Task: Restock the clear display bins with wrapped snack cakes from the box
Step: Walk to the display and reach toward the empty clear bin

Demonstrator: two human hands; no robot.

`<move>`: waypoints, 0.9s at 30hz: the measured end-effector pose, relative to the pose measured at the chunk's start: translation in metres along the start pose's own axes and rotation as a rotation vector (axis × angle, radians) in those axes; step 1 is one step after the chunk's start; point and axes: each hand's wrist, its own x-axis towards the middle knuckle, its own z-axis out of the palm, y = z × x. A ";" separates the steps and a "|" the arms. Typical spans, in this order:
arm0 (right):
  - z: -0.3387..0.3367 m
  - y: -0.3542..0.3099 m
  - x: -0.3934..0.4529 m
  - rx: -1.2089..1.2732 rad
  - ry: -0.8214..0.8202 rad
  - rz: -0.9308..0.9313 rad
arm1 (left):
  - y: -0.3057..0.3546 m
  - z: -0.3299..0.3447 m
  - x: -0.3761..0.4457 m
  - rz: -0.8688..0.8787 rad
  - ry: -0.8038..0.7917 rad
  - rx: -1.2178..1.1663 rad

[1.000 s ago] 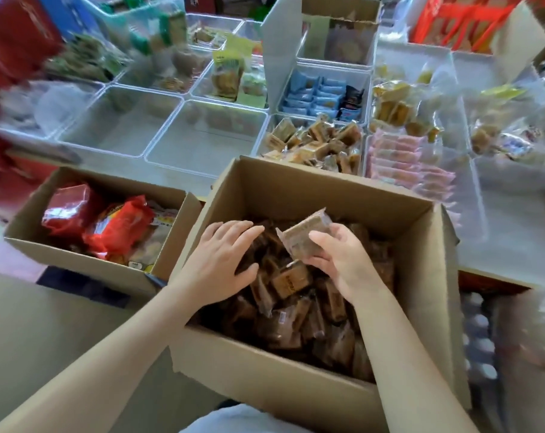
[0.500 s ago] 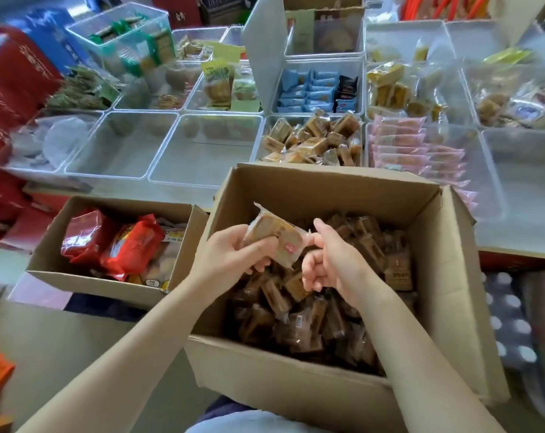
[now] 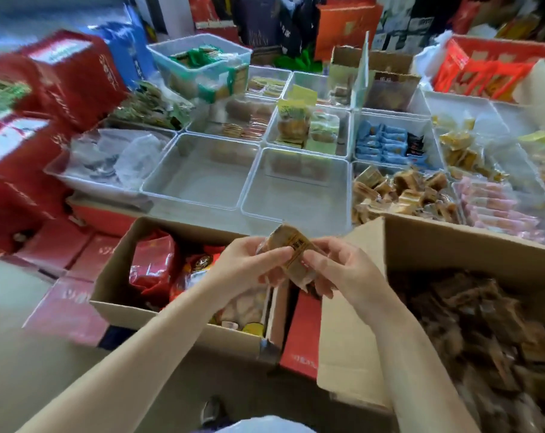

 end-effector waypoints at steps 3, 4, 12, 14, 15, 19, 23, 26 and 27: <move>0.055 -0.001 0.031 -0.034 0.088 0.050 | -0.021 -0.066 0.008 0.004 0.096 0.038; 0.068 0.001 0.042 -0.068 0.133 0.069 | -0.031 -0.087 0.014 0.007 0.134 0.075; 0.086 0.026 0.130 -0.217 0.222 0.136 | -0.103 -0.198 0.068 -0.074 0.289 1.026; 0.092 0.024 0.160 -0.175 0.197 0.130 | -0.108 -0.214 0.077 -0.097 0.304 1.030; 0.096 0.022 0.173 -0.155 0.179 0.127 | -0.109 -0.222 0.082 -0.095 0.314 1.044; 0.112 0.027 0.218 -0.156 0.137 0.142 | -0.113 -0.253 0.114 -0.030 0.320 1.173; 0.128 0.032 0.245 -0.153 0.117 0.169 | -0.125 -0.281 0.151 -0.116 0.285 1.287; 0.144 0.031 0.267 -0.169 0.113 0.199 | -0.140 -0.303 0.173 -0.191 0.228 1.332; 0.151 0.030 0.275 -0.172 0.121 0.208 | -0.145 -0.310 0.178 -0.214 0.208 1.331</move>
